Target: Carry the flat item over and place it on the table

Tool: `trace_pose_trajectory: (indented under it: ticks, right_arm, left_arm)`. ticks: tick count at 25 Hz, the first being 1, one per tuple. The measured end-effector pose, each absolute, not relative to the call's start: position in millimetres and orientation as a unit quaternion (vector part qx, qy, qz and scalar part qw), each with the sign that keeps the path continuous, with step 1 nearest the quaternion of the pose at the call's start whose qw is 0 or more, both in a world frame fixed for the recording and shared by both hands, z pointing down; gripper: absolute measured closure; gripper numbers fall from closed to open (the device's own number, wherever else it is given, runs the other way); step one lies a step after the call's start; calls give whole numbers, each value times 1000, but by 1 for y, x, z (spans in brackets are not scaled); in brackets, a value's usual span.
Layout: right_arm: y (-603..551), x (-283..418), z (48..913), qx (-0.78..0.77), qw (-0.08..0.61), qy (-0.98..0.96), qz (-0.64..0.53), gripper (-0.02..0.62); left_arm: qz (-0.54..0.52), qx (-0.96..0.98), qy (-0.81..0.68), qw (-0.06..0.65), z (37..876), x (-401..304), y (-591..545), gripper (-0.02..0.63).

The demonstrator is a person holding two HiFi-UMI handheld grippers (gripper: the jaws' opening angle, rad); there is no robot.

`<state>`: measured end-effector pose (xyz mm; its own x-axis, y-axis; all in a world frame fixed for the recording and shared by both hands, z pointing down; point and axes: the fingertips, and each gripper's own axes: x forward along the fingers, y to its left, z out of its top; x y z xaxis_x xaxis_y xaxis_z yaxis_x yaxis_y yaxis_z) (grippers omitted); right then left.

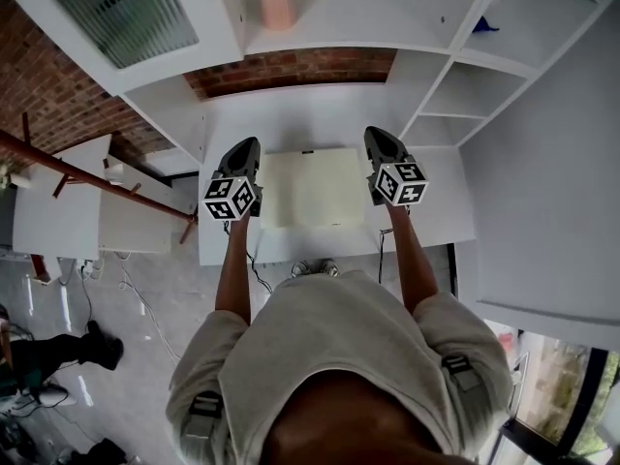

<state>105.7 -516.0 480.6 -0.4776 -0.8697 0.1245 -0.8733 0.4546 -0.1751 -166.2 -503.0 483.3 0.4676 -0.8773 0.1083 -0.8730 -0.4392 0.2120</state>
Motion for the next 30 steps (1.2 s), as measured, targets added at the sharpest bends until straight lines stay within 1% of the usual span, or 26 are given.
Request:
trace_pose_trajectory:
  ticks: [10,30]
  right_arm:
    - [-526,102,460,508,-2,-857,90,571]
    - [-537,99,467,508,-4,-856,98,571]
  left_arm:
    - [-16,852,-514,98,460,-164,-517,589]
    - [-4,852,-513,109,475,-167,-526,589]
